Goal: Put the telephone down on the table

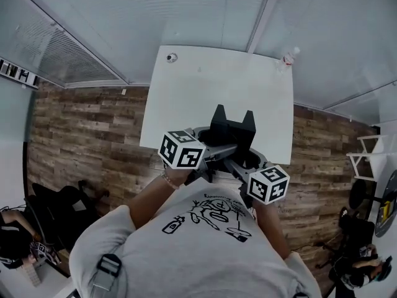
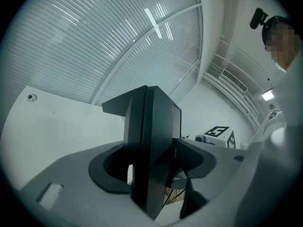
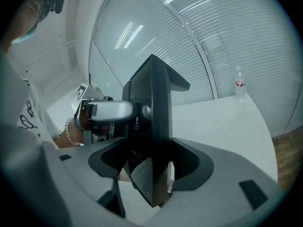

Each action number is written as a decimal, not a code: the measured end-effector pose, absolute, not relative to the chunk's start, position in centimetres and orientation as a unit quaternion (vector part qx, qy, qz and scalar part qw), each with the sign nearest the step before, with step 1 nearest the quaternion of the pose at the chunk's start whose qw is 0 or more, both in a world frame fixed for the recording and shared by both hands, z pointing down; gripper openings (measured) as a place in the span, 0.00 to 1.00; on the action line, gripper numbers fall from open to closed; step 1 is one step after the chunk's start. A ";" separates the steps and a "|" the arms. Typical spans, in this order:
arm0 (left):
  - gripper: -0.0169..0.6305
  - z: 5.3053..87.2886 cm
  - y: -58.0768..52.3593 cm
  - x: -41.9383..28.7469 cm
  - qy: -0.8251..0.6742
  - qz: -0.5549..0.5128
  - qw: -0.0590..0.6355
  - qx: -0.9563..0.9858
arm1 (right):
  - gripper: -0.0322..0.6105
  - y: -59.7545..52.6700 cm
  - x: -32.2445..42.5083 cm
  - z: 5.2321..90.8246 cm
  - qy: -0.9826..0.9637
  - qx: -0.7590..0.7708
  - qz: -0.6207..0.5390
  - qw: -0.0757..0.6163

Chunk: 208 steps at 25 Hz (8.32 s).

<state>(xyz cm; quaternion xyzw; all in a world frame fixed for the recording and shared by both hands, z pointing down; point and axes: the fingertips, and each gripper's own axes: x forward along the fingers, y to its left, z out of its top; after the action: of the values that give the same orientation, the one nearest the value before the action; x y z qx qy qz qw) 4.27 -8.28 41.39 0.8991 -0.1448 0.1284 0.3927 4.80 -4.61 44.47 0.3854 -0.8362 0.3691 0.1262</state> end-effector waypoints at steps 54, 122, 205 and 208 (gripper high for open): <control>0.49 49.3 -14.8 8.4 -0.124 0.159 0.452 0.869 | 0.47 -10.8 8.7 52.0 -0.807 0.376 0.432 0.148; 0.50 69.5 -26.5 15.5 -0.134 0.180 0.491 0.842 | 0.47 -21.9 15.6 71.0 -0.771 0.400 0.486 0.097; 0.09 28.2 -16.9 7.5 -0.295 -0.008 0.138 0.946 | 0.21 -13.7 16.2 27.2 -0.847 0.523 0.032 0.089; 0.09 28.0 -17.1 7.6 -0.297 -0.007 0.129 0.946 | 0.21 -13.9 16.1 27.2 -0.848 0.521 0.026 0.095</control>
<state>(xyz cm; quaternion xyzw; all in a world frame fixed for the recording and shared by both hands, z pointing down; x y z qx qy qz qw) 7.63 -17.15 28.03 0.9461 -0.2970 -0.0067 0.1289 16.10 -13.91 27.22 0.5211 -0.8478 0.0261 0.0954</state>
